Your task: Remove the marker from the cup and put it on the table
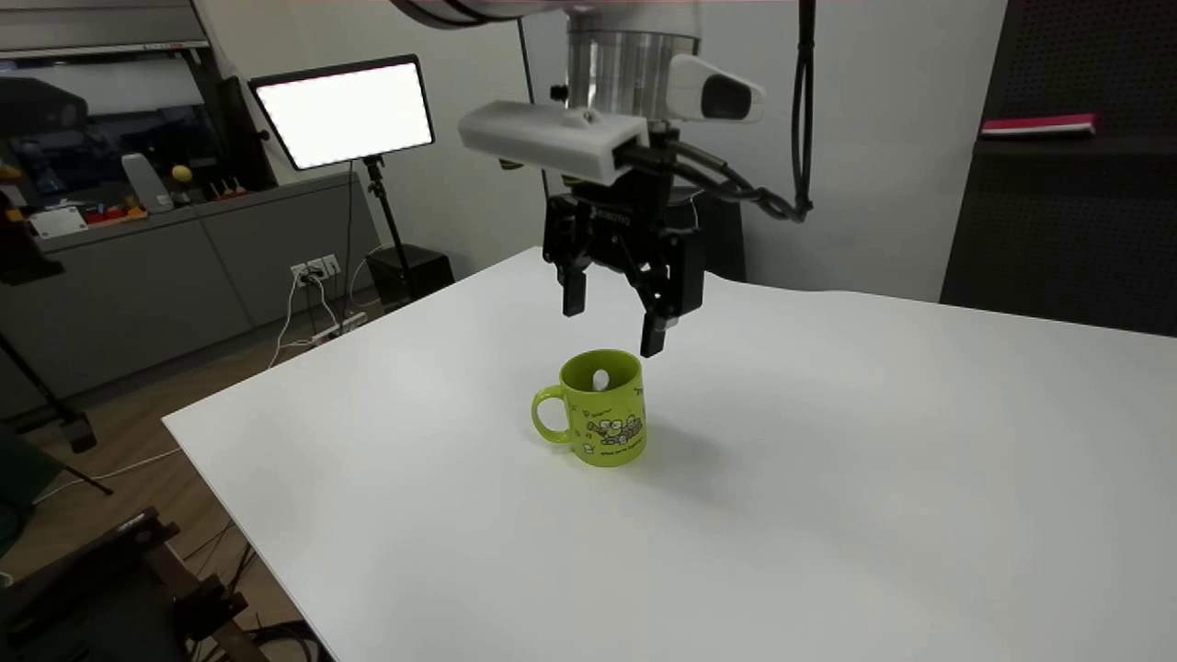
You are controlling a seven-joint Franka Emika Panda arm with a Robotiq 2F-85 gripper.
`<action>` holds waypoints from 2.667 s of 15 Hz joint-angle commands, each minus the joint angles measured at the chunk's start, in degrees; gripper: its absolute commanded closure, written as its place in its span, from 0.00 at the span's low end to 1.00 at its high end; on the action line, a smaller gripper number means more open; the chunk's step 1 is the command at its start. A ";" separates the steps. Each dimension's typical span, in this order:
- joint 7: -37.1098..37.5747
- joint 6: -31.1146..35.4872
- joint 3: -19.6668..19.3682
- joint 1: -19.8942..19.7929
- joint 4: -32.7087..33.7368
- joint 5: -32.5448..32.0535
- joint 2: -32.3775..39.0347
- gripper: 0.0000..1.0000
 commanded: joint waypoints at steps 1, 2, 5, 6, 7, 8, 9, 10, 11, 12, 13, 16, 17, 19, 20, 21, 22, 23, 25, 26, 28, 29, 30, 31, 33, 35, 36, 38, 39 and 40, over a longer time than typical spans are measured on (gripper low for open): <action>3.54 1.07 0.37 0.22 1.94 -2.19 2.62 0.00; 4.01 1.55 0.35 0.40 1.91 -2.58 3.02 0.00; 5.62 2.51 0.31 0.89 1.84 -3.89 3.81 0.00; 6.21 2.58 0.30 1.08 1.88 -4.39 4.02 0.00; 6.63 2.61 0.32 1.21 1.91 -4.64 4.18 0.00; 7.16 2.57 0.31 1.39 1.97 -4.93 4.33 0.00; 7.64 2.55 0.29 1.57 2.02 -5.34 4.49 0.00; 8.14 2.57 0.29 1.73 2.01 -5.56 4.63 0.00; 8.36 2.59 0.32 1.82 1.98 -5.60 4.74 0.00; 8.71 2.57 0.33 1.91 1.94 -5.72 4.84 0.00; 9.01 2.59 0.32 1.99 1.94 -5.94 4.93 0.00; 9.56 2.74 0.32 2.02 1.95 -5.99 5.28 0.00; 9.67 2.84 0.27 2.03 1.95 -6.05 5.45 0.00; 9.86 3.02 0.21 2.06 1.97 -6.14 5.87 0.00; 9.96 3.09 0.21 2.09 2.01 -6.14 6.10 0.00; 10.02 3.12 0.20 2.10 2.06 -6.14 6.33 0.00; 10.08 3.16 0.17 2.12 2.08 -6.20 6.53 0.00; 10.13 3.20 0.15 2.15 2.08 -6.28 6.68 0.00; 10.40 3.34 0.07 2.24 2.05 -6.53 6.89 0.26; 10.58 3.36 0.02 2.29 2.05 -6.69 7.01 0.33; 10.91 3.36 -0.07 2.41 2.05 -7.23 7.23 0.47; 11.07 3.33 -0.10 2.45 2.07 -7.57 7.31 0.55; 11.21 3.29 -0.12 2.47 2.10 -7.74 7.41 0.61; 11.25 3.27 -0.13 2.48 2.13 -7.81 7.50 0.69; 11.46 3.22 -0.22 2.53 2.17 -8.03 7.62 0.81; 11.86 3.16 -0.30 2.59 2.22 -8.56 7.63 0.95; 11.98 3.13 -0.32 2.62 2.24 -8.82 7.63 0.99; 12.17 3.14 -0.42 2.69 2.34 -9.16 7.56 1.00; 12.28 3.06 -0.48 2.72 2.44 -9.41 7.52 1.00; 12.45 2.89 -0.54 2.75 2.59 -9.73 7.48 0.74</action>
